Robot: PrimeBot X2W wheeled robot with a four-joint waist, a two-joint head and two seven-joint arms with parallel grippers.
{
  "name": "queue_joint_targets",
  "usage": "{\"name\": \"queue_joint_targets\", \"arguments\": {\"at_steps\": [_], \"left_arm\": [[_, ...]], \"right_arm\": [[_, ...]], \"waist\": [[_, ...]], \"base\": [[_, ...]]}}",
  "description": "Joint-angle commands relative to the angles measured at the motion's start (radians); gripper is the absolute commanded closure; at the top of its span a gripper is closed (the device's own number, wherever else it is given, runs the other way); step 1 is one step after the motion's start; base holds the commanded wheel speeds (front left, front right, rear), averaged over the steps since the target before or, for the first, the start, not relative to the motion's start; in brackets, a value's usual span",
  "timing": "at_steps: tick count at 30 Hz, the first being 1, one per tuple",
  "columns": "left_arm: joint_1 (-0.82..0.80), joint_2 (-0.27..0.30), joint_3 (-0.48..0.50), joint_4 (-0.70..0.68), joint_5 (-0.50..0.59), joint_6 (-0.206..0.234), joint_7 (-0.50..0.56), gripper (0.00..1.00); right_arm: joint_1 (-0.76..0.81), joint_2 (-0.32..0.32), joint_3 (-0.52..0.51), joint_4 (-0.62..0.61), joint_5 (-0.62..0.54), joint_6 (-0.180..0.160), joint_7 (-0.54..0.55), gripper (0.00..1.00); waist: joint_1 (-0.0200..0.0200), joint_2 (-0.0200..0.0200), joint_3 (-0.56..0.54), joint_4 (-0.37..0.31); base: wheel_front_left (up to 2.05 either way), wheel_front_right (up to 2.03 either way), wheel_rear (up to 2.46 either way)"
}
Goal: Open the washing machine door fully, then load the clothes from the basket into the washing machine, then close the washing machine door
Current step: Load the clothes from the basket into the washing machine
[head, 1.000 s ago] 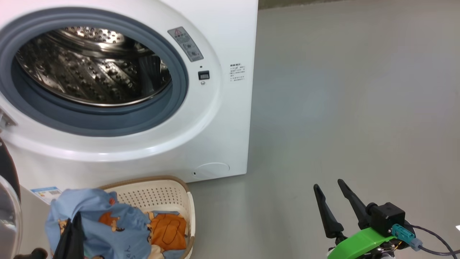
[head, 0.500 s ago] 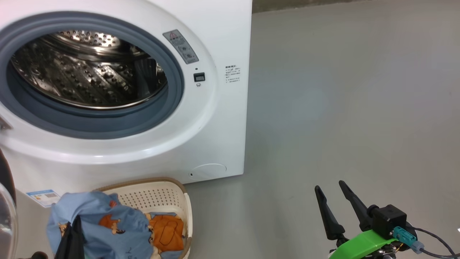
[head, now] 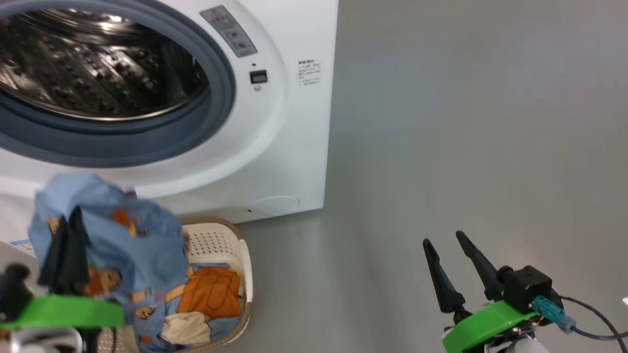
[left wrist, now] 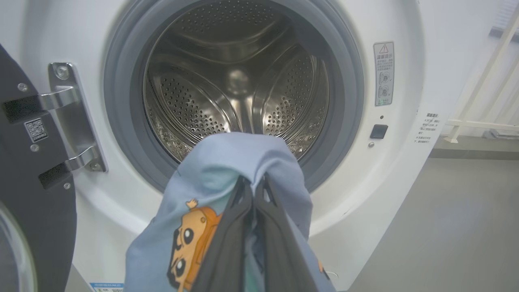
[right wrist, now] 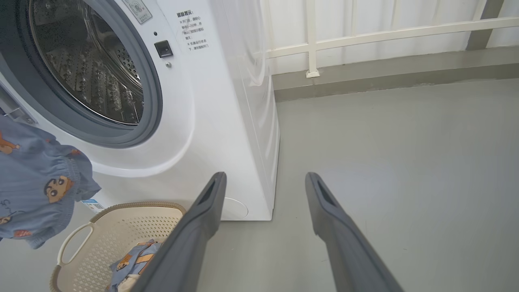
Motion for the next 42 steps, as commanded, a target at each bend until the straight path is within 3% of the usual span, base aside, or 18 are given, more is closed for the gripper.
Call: {"name": "queue_joint_targets", "arguments": {"at_steps": [1, 13, 23, 34, 42], "left_arm": [[-0.057, 0.038, 0.033, -0.026, -0.008, -0.002, -0.007, 1.00], [-0.355, 0.165, 0.059, 0.032, -0.040, -0.002, -0.007, 1.00], [-0.521, 0.224, 0.087, 0.025, -0.050, -0.002, -0.007, 1.00], [-0.619, 0.309, 0.012, 0.174, -0.077, -0.002, -0.007, 1.00], [-0.795, 0.373, -0.134, 0.372, -0.148, -0.002, -0.007, 1.00]], "right_arm": [[-0.027, 0.001, 0.030, -0.027, 0.002, 0.003, -0.008, 0.00], [-0.066, 0.001, 0.043, -0.058, 0.025, 0.003, -0.008, 0.00], [-0.107, 0.001, 0.061, -0.087, 0.043, 0.003, -0.008, 0.00], [-0.129, 0.001, 0.079, -0.101, 0.071, 0.003, -0.008, 0.00], [-0.152, 0.001, 0.087, -0.106, 0.076, 0.003, -0.008, 0.00]], "waist": [[-0.0001, 0.0000, 0.035, -0.025], [-0.0001, 0.0000, 0.178, -0.078], [-0.0001, 0.0000, 0.300, -0.105], [-0.0001, 0.0000, 0.399, -0.124], [-0.0001, 0.0000, 0.479, -0.118]], "base": [[0.00, 0.00, 0.00], [0.00, 0.00, 0.00], [0.00, 0.00, 0.00], [0.00, 0.00, 0.00], [0.00, 0.00, 0.00]]}}
